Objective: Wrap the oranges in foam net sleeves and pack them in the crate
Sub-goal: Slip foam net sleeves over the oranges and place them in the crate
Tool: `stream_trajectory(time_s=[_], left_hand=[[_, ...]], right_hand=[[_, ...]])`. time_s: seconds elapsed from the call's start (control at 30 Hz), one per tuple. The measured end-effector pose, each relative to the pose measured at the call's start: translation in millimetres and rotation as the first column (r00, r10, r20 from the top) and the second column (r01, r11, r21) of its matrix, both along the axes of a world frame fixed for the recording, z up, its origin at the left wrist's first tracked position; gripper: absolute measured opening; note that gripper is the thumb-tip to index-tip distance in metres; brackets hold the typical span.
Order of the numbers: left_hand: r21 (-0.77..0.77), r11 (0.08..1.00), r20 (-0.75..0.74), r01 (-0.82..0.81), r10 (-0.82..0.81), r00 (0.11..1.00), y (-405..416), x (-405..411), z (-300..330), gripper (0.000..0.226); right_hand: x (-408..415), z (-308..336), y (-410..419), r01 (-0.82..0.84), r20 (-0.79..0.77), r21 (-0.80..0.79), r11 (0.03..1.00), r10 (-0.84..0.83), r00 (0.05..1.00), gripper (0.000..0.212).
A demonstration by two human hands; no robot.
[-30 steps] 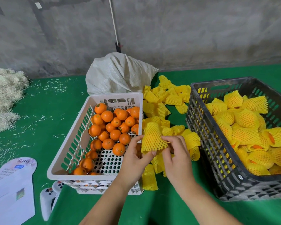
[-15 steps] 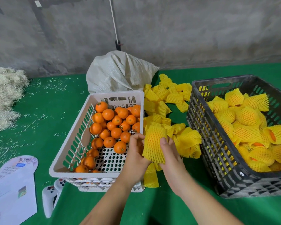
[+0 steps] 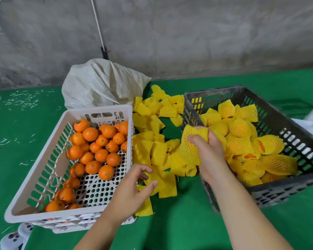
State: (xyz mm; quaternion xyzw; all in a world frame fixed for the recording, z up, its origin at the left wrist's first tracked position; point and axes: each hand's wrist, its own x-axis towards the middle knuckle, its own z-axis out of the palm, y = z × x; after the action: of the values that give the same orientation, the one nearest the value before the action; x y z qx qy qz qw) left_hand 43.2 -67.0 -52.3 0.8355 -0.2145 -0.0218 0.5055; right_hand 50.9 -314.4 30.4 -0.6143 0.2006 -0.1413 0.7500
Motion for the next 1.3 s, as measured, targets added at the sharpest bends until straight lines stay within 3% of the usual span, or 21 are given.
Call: stream_trajectory(time_s=[0.07,0.1,0.17,0.23,0.3,0.37,0.43,0.5,0.57,0.63,0.67,0.73,0.8,0.9,0.97,1.07,1.13,1.23,1.3], left_hand=[[-0.026,0.999,0.027,-0.019,0.020,0.999,-3,0,2,0.028],[-0.040,0.999,0.027,-0.035,0.036,0.999,-5,0,3,0.022],[-0.067,0.996,-0.002,-0.065,0.065,0.998,-7,1,5,0.012],[-0.088,0.993,-0.016,-0.081,0.080,0.997,-9,3,5,0.008],[-0.100,0.991,-0.031,-0.093,0.091,0.995,-11,3,6,0.012],[-0.147,0.981,-0.093,-0.129,0.116,0.989,-10,4,6,0.015],[-0.244,0.949,-0.161,-0.198,0.162,0.974,-9,6,6,0.020],[-0.346,0.903,-0.217,-0.256,0.189,0.958,-8,8,6,0.024],[-0.409,0.853,-0.272,-0.325,0.226,0.935,-5,11,7,0.028],[-0.492,0.795,-0.335,-0.355,0.204,0.920,-8,13,10,0.032],[-0.530,0.764,-0.362,-0.368,0.189,0.913,-7,14,11,0.035],[-0.598,0.696,-0.409,-0.398,0.162,0.898,-6,16,10,0.037],[-0.641,0.630,-0.461,-0.438,0.140,0.876,-4,16,11,0.033],[-0.660,0.568,-0.515,-0.491,0.134,0.847,-3,16,12,0.028],[-0.660,0.559,-0.524,-0.502,0.136,0.841,-4,15,15,0.026],[-0.620,0.614,-0.503,-0.489,0.167,0.848,-1,10,18,0.024],[-0.512,0.725,-0.440,-0.461,0.239,0.865,12,7,16,0.021],[-0.137,0.910,-0.222,-0.391,0.357,0.907,58,24,14,0.016],[0.250,0.908,-0.058,-0.337,0.361,0.931,94,43,12,0.014]], right_hand=[[11,2,-44,0.243,0.028,-0.308,0.920,-0.246,0.969,0.054],[15,-5,-62,0.260,-0.026,-0.495,0.829,-0.313,0.949,0.071],[20,-26,-82,0.076,-0.248,-0.708,0.702,-0.348,0.904,0.102],[22,-41,-84,-0.148,-0.423,-0.760,0.633,-0.309,0.852,0.110],[24,-44,-81,-0.257,-0.416,-0.844,0.472,-0.272,0.868,0.103],[25,-45,-77,-0.313,-0.359,-0.927,0.208,-0.241,0.902,0.092],[25,-45,-67,-0.375,-0.366,-0.927,-0.005,-0.209,0.907,0.080],[23,-48,-48,-0.448,-0.424,-0.890,-0.079,-0.214,0.880,0.067],[16,-59,-13,-0.446,-0.432,-0.893,-0.064,-0.153,0.889,0.058],[1,-80,22,-0.456,-0.454,-0.888,0.064,0.043,0.890,0.044],[-7,-95,42,-0.557,-0.537,-0.827,0.077,0.184,0.823,0.036],[-28,-129,77,-0.781,-0.742,-0.619,-0.082,0.387,0.547,0.035],[-46,-159,96,-0.867,-0.847,-0.441,-0.233,0.427,0.316,0.045],[-58,-189,103,-0.871,-0.888,-0.375,-0.317,0.392,0.240,0.062],[-55,-195,105,-0.883,-0.879,-0.395,-0.253,0.385,0.282,0.071],[-43,-185,114,-0.834,-0.742,-0.551,0.022,0.445,0.502,0.058],[-31,-171,115,-0.731,-0.568,-0.633,0.255,0.489,0.662,0.040],[-19,-146,106,-0.524,-0.284,-0.541,0.658,0.443,0.850,0.013],[-15,-127,102,-0.425,-0.219,-0.397,0.813,0.366,0.905,0.014]])
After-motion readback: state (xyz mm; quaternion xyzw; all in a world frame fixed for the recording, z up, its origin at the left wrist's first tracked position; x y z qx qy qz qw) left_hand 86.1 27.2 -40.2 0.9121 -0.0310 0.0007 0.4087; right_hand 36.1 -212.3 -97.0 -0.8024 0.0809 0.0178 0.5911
